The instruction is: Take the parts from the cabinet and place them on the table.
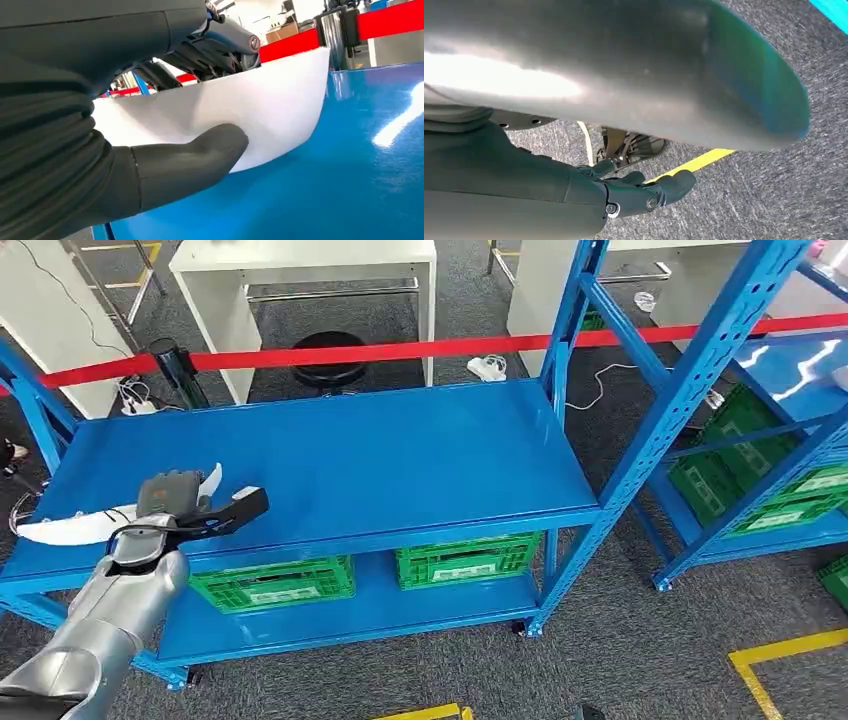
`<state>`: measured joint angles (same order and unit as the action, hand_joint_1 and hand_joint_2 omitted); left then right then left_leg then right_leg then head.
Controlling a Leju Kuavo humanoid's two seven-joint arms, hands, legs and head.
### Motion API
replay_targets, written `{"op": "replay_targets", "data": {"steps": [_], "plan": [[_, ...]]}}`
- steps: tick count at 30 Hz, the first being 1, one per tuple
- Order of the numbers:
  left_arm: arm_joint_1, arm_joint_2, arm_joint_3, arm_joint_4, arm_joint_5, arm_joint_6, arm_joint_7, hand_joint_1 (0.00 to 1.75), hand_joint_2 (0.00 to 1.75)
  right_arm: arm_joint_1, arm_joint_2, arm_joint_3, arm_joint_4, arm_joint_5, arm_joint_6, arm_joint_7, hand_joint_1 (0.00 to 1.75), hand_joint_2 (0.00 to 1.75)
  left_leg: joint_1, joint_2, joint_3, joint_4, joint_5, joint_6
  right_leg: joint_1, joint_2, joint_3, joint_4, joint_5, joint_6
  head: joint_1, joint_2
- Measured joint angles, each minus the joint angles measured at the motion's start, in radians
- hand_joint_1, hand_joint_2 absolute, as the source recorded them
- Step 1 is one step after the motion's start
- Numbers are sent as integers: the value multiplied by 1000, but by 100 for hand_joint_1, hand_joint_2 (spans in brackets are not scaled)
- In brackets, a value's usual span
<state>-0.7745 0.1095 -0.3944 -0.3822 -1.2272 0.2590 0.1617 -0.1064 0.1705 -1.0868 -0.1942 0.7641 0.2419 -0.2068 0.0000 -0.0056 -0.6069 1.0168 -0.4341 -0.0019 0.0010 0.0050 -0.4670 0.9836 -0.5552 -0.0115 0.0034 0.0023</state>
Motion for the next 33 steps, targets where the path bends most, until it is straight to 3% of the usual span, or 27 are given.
{"op": "replay_targets", "data": {"steps": [3, 4, 5, 7, 12, 15, 20, 25, 28, 31, 33], "plan": [[0, -2, 3, -4, 0, 1, -13, 175, 175, 0, 0, 0, 0, 0, -3, 0, 0, 0, 0, 0, 0, 0, 0, 0, 0, 0, 0, 0, 0, 0, 0, 0], [0, -2, 3, -5, 0, 5, -22, 175, 0, -1, 0, 0, 0, 0, -3, -1, 0, 0, 0, 0, 0, 0, 0, 0, 0, 0, 0, 0, 0, 0, 0, 0], [0, -2, 5, -5, 0, 13, -37, 175, 175, -1, 0, 0, 0, 0, -3, -2, 0, 0, 0, 0, 0, 0, 0, 0, 0, 0, 0, 0, 0, 0, 0, 0], [3, -2, 8, -11, -28, 64, -72, 175, 175, -1, 0, 0, 0, 0, -4, -6, 0, 0, 0, 0, 0, 0, 0, 0, 0, 0, 0, 0, 0, 0, 0, 0], [9, -3, -6, -21, -175, 329, -76, 175, 175, -1, 0, 0, 0, 0, -12, -13, 0, 0, 0, 0, 0, 0, 0, 0, 0, 0, 0, 0, 0, 0, 0, 0], [10, -12, -6, -34, -181, 415, -107, 175, 175, -1, 0, 0, 0, 0, -12, -14, 0, 0, 0, 0, 0, 0, 0, 0, 0, 0, 0, 0, 0, 0, 0, 0], [14, -24, -5, -58, -195, 437, -114, 175, 175, 1, 0, 0, 0, 0, -12, -14, 0, 0, 0, 1, 0, 0, 0, 0, 0, 0, 0, 0, 0, 0, 0, 0], [65, -37, 51, -190, -203, 439, -200, 175, 175, 2, 0, -1, 0, 2, -12, -15, 0, 0, 0, 0, 0, 0, 0, 0, 0, 0, 0, 0, 0, 0, 0, 0], [104, -59, 92, -277, -105, 440, -341, 175, 175, 6, 1, -5, 0, 2, -15, -18, 0, 0, 0, 0, 0, 0, 0, 0, 0, 0, 0, 0, 0, 0, 0, 0], [155, -85, 126, -389, 169, 417, -547, 175, 175, 12, 2, -7, 0, 5, -15, -18, 0, 0, 0, 0, 0, 0, -1, 0, 0, 0, 0, 0, 0, 0, 0, 0], [205, -93, 126, -497, 276, 424, -628, 175, 175, 16, 4, -7, 0, 7, -17, -17, 0, 0, 0, 1, 0, 0, -1, -1, 0, 2, 0, 0, 0, 0, 0, 0]]}}
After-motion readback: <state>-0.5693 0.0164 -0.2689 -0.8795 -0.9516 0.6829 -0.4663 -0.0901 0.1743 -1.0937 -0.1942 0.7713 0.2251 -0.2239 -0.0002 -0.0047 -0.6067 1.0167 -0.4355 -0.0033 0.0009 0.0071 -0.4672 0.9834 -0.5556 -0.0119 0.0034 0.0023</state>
